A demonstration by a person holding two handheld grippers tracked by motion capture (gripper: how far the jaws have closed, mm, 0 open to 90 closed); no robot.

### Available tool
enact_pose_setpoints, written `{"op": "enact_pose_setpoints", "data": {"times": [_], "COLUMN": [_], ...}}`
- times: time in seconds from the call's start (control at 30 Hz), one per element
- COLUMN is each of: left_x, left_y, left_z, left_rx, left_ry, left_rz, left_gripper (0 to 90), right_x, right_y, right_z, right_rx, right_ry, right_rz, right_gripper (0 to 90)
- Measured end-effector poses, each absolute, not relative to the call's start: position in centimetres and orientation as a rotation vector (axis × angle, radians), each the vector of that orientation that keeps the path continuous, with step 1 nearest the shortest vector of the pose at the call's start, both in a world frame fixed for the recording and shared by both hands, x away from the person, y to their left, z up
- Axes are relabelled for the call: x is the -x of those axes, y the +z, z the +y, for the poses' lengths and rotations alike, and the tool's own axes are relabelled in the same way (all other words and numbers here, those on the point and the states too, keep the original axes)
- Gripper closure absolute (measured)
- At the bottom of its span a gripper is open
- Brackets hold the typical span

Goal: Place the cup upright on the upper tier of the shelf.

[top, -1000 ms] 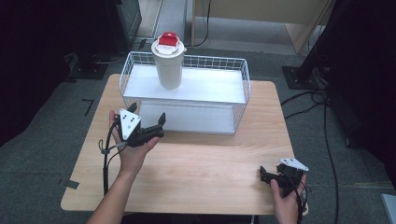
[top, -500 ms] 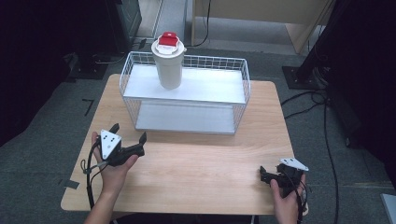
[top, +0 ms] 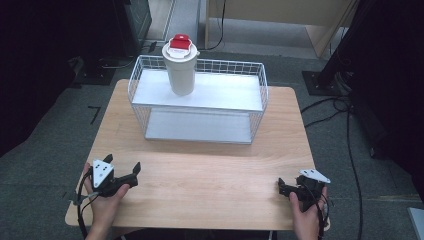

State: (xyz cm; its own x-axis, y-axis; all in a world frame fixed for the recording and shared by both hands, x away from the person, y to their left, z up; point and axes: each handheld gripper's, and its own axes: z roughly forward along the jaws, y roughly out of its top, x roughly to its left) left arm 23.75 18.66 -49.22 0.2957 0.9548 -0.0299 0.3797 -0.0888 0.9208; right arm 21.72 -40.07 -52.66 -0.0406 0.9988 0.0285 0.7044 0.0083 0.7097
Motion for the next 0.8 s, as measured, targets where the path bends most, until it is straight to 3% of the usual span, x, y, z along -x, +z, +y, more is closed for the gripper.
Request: {"op": "enact_pose_setpoints", "data": {"times": [0.3, 0.57, 0.8], "left_x": [-21.8, -21.5, -22.1], "left_y": [-50.1, -51.3, -51.6], "left_z": [22.1, 22.8, 23.0], "left_rx": [-1.705, -1.864, -1.901], "left_ry": [0.745, 0.690, 0.639], "left_rz": [1.302, 1.416, 1.474], "left_gripper": [1.2, 1.2, 1.3], "right_x": [-21.7, -21.7, -21.7], "right_y": [-52.7, -52.7, -52.7], "right_z": [-40.1, -40.1, -40.1], "right_rx": [-1.745, -1.745, -1.745], "right_ry": [0.777, 0.777, 0.777], "right_rz": [1.796, 1.796, 1.795], "right_gripper": [0.0, 0.0, 0.0]}}
